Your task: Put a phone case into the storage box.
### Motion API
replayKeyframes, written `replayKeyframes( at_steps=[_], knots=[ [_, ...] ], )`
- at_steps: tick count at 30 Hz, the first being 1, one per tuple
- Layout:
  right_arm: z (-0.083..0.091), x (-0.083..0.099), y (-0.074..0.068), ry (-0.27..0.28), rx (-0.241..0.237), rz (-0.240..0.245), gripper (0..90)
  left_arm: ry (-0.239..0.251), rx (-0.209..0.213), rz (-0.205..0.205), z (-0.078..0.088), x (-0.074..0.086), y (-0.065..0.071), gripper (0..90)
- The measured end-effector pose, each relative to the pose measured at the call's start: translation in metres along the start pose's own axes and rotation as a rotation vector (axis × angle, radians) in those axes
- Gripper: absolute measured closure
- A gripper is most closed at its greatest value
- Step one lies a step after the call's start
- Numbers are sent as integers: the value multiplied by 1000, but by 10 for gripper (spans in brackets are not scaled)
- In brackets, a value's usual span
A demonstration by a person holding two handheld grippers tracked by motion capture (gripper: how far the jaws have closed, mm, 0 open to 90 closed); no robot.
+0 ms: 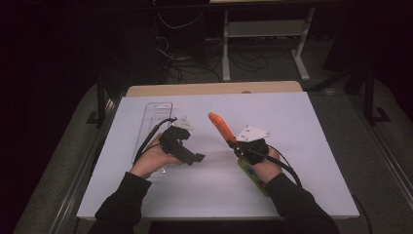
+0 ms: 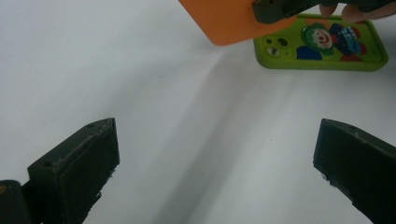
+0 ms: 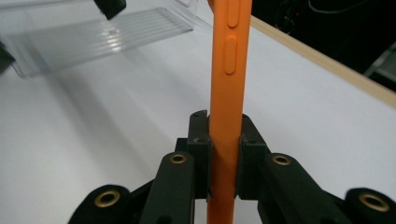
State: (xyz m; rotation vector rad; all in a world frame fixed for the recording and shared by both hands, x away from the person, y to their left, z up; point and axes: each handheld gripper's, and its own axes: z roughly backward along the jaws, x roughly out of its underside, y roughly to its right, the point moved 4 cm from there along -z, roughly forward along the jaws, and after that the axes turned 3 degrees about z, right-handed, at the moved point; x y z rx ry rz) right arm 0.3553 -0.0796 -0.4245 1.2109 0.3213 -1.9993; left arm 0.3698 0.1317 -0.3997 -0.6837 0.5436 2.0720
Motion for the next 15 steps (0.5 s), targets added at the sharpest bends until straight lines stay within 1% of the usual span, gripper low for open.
replayKeyframes(
  at_steps=[1,2,4,5,7,8,9,10,11,13,14,15],
  knots=[
    [0,0,1,2,-15,-31,781,5,2,3,0,0,0,0],
    [0,1,3,11,-26,-51,781,6,0,4,0,0,0,0],
    [0,2,5,10,-45,-97,782,7,-1,8,0,0,-1,0],
    [0,2,5,18,-71,-158,781,11,-2,10,0,-1,-1,0],
    [-1,3,8,27,-79,-183,782,13,-6,16,0,-1,-1,0],
    [-1,4,9,26,-84,-207,782,18,-9,15,0,-1,-2,0],
    [-2,5,10,23,-84,-215,782,25,-10,20,0,-1,-3,0],
    [-2,6,11,21,-85,-226,782,42,-7,40,-1,-1,-2,0],
    [-3,7,11,26,-90,-245,782,40,-13,34,0,-2,-3,0],
    [-3,8,13,34,-100,-281,782,72,-11,60,-2,-4,-2,0],
    [-3,8,12,36,-105,-300,782,78,-17,66,-1,-5,-3,0],
    [-4,8,12,37,-102,-307,782,98,-22,71,-2,-7,-3,0]
  ],
)
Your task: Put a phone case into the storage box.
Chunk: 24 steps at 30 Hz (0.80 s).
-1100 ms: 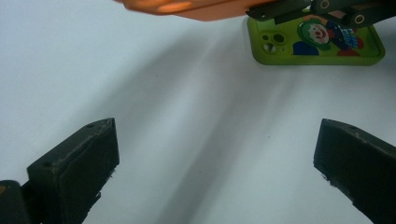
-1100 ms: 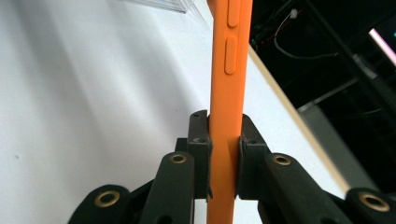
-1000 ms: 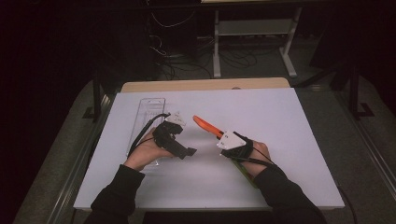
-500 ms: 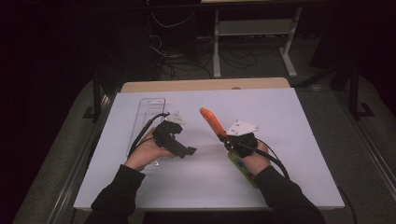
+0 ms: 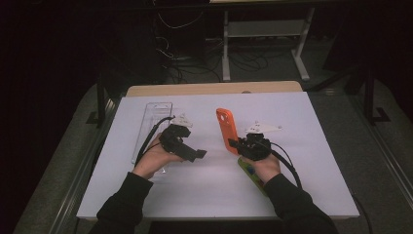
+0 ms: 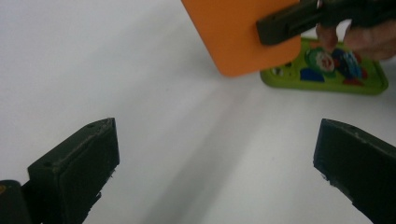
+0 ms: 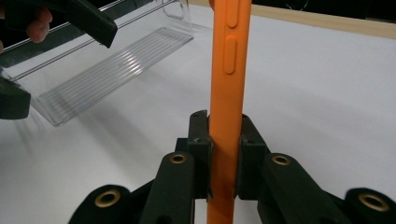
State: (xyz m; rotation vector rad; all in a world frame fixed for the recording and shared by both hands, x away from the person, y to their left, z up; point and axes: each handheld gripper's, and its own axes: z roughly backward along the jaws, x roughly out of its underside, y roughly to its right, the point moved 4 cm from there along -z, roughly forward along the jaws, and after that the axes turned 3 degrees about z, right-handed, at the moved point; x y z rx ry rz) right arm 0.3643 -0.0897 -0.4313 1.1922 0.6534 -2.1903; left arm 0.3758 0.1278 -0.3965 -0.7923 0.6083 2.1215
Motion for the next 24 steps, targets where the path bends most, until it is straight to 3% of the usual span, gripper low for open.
replayKeyframes(
  at_steps=[8,20,24],
  knots=[
    [0,-1,-4,25,-18,-9,782,125,26,75,-3,-15,4,0],
    [-2,-4,-15,41,-38,3,783,224,84,126,-19,-42,4,0],
    [-3,-4,-20,42,-46,4,783,232,96,129,-24,-48,5,0]
  ],
)
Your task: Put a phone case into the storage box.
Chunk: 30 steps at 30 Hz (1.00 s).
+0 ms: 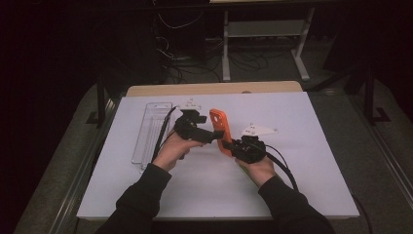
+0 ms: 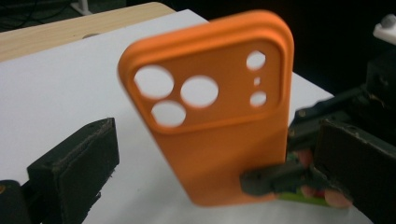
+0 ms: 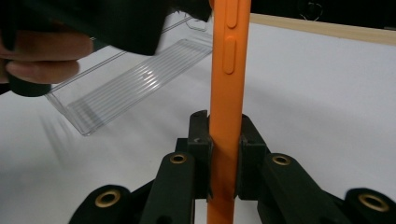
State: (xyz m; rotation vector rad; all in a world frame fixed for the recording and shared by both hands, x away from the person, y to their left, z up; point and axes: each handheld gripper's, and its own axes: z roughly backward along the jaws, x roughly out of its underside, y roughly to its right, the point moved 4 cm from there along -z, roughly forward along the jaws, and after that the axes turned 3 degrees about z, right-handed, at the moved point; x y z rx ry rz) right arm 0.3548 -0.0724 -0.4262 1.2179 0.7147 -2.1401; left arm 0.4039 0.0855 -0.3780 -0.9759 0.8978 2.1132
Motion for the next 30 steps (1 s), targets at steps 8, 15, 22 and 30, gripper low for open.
replayKeyframes(
  at_steps=[8,15,22,30],
  knots=[
    [0,-2,-8,14,-24,3,783,11,12,4,-12,-2,0,0],
    [0,-2,-12,17,-33,14,783,36,12,0,-15,-2,2,29],
    [-1,-2,-12,15,-30,19,783,55,17,9,-13,-3,1,95],
    [-2,-1,-13,9,-26,32,782,56,13,-3,-11,-2,2,124]
  ],
)
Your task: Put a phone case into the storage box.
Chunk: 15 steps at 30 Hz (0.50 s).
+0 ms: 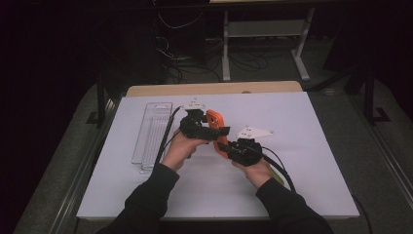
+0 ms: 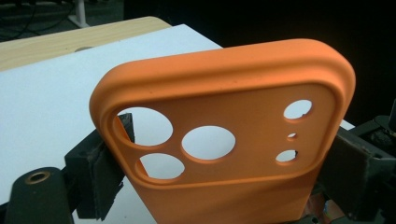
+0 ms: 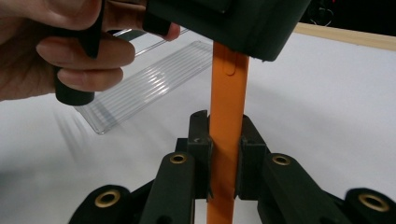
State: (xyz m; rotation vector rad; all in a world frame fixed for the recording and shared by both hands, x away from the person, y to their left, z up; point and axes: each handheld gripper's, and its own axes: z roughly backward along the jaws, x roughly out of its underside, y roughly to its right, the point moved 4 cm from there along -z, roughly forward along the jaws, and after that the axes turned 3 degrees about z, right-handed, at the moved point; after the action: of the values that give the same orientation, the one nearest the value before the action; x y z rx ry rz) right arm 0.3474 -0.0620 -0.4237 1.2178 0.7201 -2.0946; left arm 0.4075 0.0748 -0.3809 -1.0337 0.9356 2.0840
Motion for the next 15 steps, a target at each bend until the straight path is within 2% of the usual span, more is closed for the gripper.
replayKeyframes(
  at_steps=[6,8,12,13,15],
  knots=[
    [-1,0,0,-20,8,24,756,-18,-4,-10,-1,0,0,135],
    [1,0,1,-26,12,28,672,-26,-12,-21,0,0,0,136],
    [7,0,3,-45,1,77,541,-23,-23,-26,4,-5,-3,137],
    [10,1,4,-52,-9,80,513,-23,-26,-39,5,-8,-4,137],
    [16,3,7,-65,-19,68,451,-25,-30,-28,8,-11,-5,137]
  ],
)
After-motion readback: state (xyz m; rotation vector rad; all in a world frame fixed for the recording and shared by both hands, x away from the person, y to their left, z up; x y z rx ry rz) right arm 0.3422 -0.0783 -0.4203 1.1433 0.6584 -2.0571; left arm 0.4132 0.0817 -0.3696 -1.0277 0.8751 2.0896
